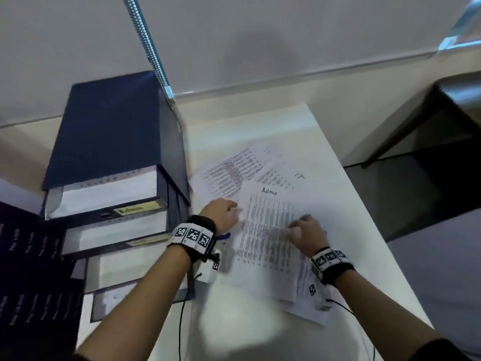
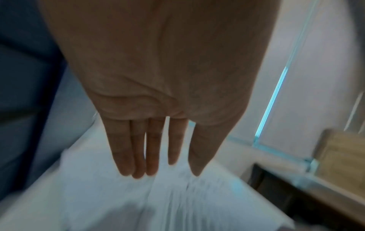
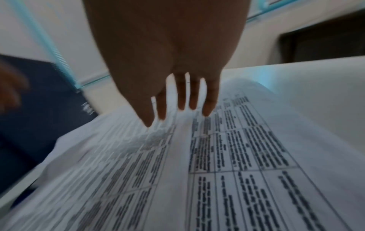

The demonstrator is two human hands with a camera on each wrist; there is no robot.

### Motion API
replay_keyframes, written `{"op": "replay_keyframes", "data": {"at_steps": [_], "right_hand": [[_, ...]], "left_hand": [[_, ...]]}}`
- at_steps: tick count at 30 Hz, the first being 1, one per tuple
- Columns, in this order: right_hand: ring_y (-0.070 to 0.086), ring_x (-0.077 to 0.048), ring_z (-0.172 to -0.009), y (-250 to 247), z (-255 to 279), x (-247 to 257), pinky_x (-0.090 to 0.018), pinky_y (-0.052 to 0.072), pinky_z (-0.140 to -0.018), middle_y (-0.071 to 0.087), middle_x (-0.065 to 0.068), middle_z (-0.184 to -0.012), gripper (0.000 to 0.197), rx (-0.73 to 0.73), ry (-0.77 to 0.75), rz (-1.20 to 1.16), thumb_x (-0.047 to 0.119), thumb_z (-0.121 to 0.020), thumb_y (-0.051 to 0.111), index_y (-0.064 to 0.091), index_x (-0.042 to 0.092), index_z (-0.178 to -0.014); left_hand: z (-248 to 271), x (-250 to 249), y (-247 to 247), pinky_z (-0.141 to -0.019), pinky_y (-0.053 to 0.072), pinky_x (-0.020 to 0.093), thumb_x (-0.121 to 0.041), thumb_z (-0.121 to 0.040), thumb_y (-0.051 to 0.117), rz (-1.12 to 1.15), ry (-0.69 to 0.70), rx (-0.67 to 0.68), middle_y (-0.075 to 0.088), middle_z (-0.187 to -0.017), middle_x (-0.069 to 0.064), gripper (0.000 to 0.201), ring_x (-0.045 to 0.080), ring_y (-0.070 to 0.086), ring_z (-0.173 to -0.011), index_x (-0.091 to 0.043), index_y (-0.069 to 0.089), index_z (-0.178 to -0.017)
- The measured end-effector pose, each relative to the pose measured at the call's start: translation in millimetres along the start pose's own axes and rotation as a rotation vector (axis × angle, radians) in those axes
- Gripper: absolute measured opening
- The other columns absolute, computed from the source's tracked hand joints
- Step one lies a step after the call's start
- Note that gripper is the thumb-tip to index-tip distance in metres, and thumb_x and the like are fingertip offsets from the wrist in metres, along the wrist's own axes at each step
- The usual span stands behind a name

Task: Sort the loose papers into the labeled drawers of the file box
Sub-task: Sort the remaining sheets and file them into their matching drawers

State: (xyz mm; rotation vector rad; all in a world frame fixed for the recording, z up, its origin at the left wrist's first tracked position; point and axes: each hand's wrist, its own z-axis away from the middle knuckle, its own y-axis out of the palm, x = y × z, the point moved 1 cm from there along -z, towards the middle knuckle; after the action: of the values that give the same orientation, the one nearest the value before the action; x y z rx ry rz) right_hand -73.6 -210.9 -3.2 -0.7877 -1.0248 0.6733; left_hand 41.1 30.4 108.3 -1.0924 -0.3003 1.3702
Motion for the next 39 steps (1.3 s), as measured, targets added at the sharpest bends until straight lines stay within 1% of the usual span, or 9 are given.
{"op": "replay_keyframes", "data": {"at_steps": [5, 10, 12, 14, 17, 22, 27, 34, 39], "right_hand": [[0.055, -0.027, -0.120, 7, -2, -20, -0.044, 0.046, -0.104, 0.059, -0.008, -0.128, 0.090, -0.008, 0.324, -0.311, 0.051, -0.070, 0.082, 0.045, 0.002, -0.137], [0.052, -0.019, -0.105, 19, -3, -8, -0.040, 0.049, -0.098, 0.053, -0.006, -0.103, 0.057, 0.014, 0.446, -0.484, 0.032, -0.079, 0.080, 0.054, -0.001, -0.117], [0.056, -0.019, -0.090, 13, -6, -14, -0.034, 0.054, -0.080, 0.053, -0.004, -0.080, 0.026, -0.035, 0.436, -0.483, 0.026, -0.084, 0.075, 0.059, 0.005, -0.084], [0.060, -0.026, -0.074, 5, -11, -36, -0.028, 0.047, -0.060, 0.055, -0.005, -0.067, 0.029, -0.148, 0.451, -0.541, 0.024, -0.086, 0.069, 0.054, 0.009, -0.067], [0.066, -0.034, -0.090, -23, -8, -80, -0.035, 0.046, -0.069, 0.069, -0.023, -0.096, 0.032, -0.375, 0.615, -0.668, 0.028, -0.088, 0.068, 0.067, -0.003, -0.098], [0.055, -0.042, -0.121, -62, 12, -153, -0.044, 0.044, -0.097, 0.055, -0.026, -0.134, 0.059, -0.599, 0.837, -0.722, 0.029, -0.090, 0.069, 0.051, -0.006, -0.133], [0.057, -0.039, -0.120, -51, 18, -173, -0.046, 0.046, -0.100, 0.058, -0.027, -0.130, 0.084, -0.360, 0.769, -0.717, 0.047, -0.075, 0.079, 0.051, -0.010, -0.132], [0.065, -0.036, -0.101, -24, 21, -155, -0.039, 0.052, -0.082, 0.067, -0.022, -0.109, 0.057, -0.201, 0.653, -0.563, 0.039, -0.082, 0.076, 0.062, -0.007, -0.113], [0.064, -0.027, -0.082, -24, 24, -142, -0.028, 0.051, -0.065, 0.067, -0.014, -0.093, 0.034, -0.081, 0.576, -0.535, 0.023, -0.082, 0.078, 0.066, 0.000, -0.104]], "left_hand": [[-41, 2, 75, -0.100, 0.048, 0.038, -0.032, -0.096, 0.054, -0.039, -0.209, 0.127, 0.055, -0.133, 0.019, 0.046, 0.034, 0.056, -0.118, -0.003, 0.057, -0.130], [-54, -14, 117, -0.094, 0.044, 0.027, -0.036, -0.095, 0.061, 0.357, -0.167, 0.020, 0.058, -0.133, 0.006, 0.037, 0.024, 0.058, -0.111, -0.021, 0.056, -0.129], [-58, -18, 116, -0.092, 0.045, 0.029, -0.038, -0.096, 0.059, 0.450, -0.164, -0.066, 0.057, -0.125, 0.006, 0.040, 0.027, 0.059, -0.109, -0.023, 0.048, -0.131], [-67, -14, 110, -0.095, 0.049, 0.036, -0.029, -0.093, 0.064, 0.469, -0.194, -0.194, 0.058, -0.123, 0.006, 0.047, 0.027, 0.060, -0.108, -0.020, 0.044, -0.135], [-78, 0, 98, -0.105, 0.044, 0.039, -0.019, -0.082, 0.074, 0.321, -0.287, -0.269, 0.053, -0.136, 0.015, 0.066, 0.032, 0.052, -0.124, -0.009, 0.044, -0.140], [-83, 29, 90, -0.112, 0.032, 0.044, -0.038, -0.078, 0.077, 0.064, -0.380, -0.239, 0.042, -0.145, 0.016, 0.086, 0.033, 0.037, -0.138, -0.007, 0.033, -0.145], [-89, 34, 90, -0.100, 0.045, 0.045, -0.040, -0.076, 0.076, 0.219, -0.416, -0.285, 0.052, -0.132, 0.018, 0.079, 0.037, 0.051, -0.122, -0.015, 0.041, -0.143], [-82, 22, 105, -0.087, 0.047, 0.030, -0.014, -0.091, 0.064, 0.294, -0.377, -0.212, 0.064, -0.119, 0.013, 0.038, 0.027, 0.059, -0.098, -0.010, 0.058, -0.128], [-59, 55, 100, -0.084, 0.054, 0.043, -0.007, -0.091, 0.057, 0.366, -0.537, -0.301, 0.061, -0.122, 0.022, 0.041, 0.040, 0.061, -0.104, -0.013, 0.051, -0.130]]}}
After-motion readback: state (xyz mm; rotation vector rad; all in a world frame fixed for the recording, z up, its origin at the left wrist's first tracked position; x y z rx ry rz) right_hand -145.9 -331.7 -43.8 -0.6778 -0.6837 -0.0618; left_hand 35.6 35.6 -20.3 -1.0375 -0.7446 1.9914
